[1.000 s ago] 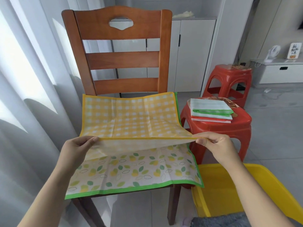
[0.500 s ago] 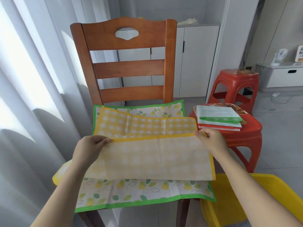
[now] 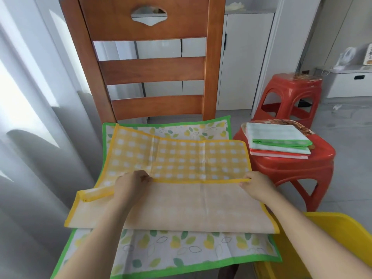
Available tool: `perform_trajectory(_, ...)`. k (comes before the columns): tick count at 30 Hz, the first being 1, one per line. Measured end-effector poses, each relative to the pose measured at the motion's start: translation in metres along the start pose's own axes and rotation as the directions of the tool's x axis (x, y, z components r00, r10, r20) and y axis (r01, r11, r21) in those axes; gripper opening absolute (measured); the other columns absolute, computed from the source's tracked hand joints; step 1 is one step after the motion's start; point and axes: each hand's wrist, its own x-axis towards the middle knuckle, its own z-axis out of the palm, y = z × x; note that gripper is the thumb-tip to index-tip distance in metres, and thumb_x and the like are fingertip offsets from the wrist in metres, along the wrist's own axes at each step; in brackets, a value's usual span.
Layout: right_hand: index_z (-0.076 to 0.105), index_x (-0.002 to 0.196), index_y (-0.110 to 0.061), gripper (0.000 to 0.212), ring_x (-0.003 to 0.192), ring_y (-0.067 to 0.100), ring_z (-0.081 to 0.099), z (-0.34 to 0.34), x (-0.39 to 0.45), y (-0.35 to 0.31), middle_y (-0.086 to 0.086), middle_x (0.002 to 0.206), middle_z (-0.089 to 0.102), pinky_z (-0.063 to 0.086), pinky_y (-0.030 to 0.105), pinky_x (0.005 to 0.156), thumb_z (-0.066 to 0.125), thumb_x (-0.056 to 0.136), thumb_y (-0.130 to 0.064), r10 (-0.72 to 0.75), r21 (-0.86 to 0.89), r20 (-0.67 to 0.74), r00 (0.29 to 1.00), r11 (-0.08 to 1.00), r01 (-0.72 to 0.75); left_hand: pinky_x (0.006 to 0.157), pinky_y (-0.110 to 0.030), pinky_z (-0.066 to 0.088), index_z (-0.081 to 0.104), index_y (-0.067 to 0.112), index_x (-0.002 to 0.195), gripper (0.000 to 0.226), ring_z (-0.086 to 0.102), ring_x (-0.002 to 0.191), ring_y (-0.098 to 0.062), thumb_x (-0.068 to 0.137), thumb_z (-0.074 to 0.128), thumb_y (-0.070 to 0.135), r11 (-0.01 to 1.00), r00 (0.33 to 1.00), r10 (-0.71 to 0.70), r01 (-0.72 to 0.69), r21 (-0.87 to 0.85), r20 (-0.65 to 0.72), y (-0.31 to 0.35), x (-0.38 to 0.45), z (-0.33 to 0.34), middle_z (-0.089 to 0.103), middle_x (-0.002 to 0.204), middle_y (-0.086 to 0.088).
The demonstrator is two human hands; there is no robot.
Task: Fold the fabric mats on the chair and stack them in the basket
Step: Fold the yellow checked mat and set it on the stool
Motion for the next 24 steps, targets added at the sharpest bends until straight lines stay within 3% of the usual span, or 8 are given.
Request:
perform_trajectory(4,0.051,0.076,-0.025,0.015,0.094,0.027,0.061,0.003,-0.002,0.002,0.004,0.102,0.067,0.04,0.029,0.067,0.058,0.087,-0.033,0.039,-0.044,-0.053,0.998,0.998,-0.041,0.08,-0.034,0.038,0.073,0.023,0.094,0.021,0.061,0.096,-0.028,0.091,0.053,0.025,0.998,0.996,0.043,-0.041,0.037,-0.081,-0.005,0.004,0.011,0.07,0.1,-0.003)
perform_trajectory(6,0.055,0.086,-0.027,0.007,0.102,0.028,0.058,0.004,-0.004,-0.001,0.005,0.108,0.066,0.04,0.031,0.074,0.054,0.089,-0.033,0.03,-0.125,-0.073,0.997,0.991,-0.039,0.081,-0.036,0.036,0.074,0.022,0.091,0.019,0.061,0.094,-0.028,0.09,0.055,0.025,0.997,0.991,0.058,-0.053,0.048,-0.12,-0.005,0.005,0.017,0.069,0.095,-0.003)
perform_trajectory(9,0.057,0.114,-0.026,0.026,0.116,0.026,0.047,0.005,-0.007,-0.007,0.001,0.12,0.061,0.033,0.035,0.092,0.048,0.091,-0.036,-0.036,-0.277,-0.114,0.993,0.961,0.003,0.085,-0.037,0.034,0.074,0.022,0.088,0.018,0.061,0.093,-0.028,0.09,0.057,0.027,0.996,0.985,0.063,-0.053,0.065,-0.158,-0.004,0.006,0.024,0.069,0.091,-0.002)
perform_trajectory(14,0.055,0.114,-0.033,0.028,0.12,0.018,0.037,0.013,-0.011,-0.022,-0.01,0.124,0.054,0.023,0.034,0.096,0.049,0.089,-0.044,-0.187,-0.264,-0.126,0.974,0.953,0.149,0.104,-0.043,0.022,0.074,0.02,0.086,0.02,0.061,0.093,-0.027,0.091,0.058,0.031,0.996,0.98,0.047,-0.03,0.089,-0.195,-0.001,0.005,0.028,0.068,0.09,-0.003)
perform_trajectory(20,0.051,0.12,-0.028,0.036,0.124,0.02,0.033,0.031,-0.019,-0.048,-0.004,0.126,0.046,0.022,0.033,0.1,0.049,0.089,-0.047,-0.276,-0.215,-0.032,0.961,0.941,0.263,0.111,-0.05,0.01,0.071,0.02,0.103,0.024,0.046,0.123,-0.032,0.088,0.059,0.034,0.992,0.983,0.08,-0.061,0.115,-0.164,0.011,-0.012,0.034,0.058,0.123,-0.011)
perform_trajectory(22,0.051,0.118,-0.027,0.034,0.123,0.02,0.035,0.034,-0.018,-0.053,-0.003,0.125,0.046,0.024,0.033,0.099,0.051,0.089,-0.044,-0.254,-0.19,-0.031,0.967,0.951,0.243,0.111,-0.053,0.013,0.067,0.02,0.113,0.041,0.044,0.128,-0.032,0.089,0.042,0.043,0.982,0.981,0.163,-0.151,0.109,-0.106,0.023,-0.025,0.034,0.053,0.133,-0.013)
perform_trajectory(24,0.051,0.115,-0.026,0.03,0.122,0.021,0.036,0.035,-0.016,-0.057,-0.003,0.123,0.048,0.025,0.034,0.099,0.052,0.089,-0.041,-0.229,-0.158,-0.037,0.973,0.963,0.22,0.115,-0.046,0.01,0.058,0.025,0.123,0.052,0.035,0.135,-0.026,0.09,0.024,0.047,0.97,0.974,0.228,-0.227,0.091,-0.004,0.037,-0.042,0.032,0.043,0.144,-0.007)
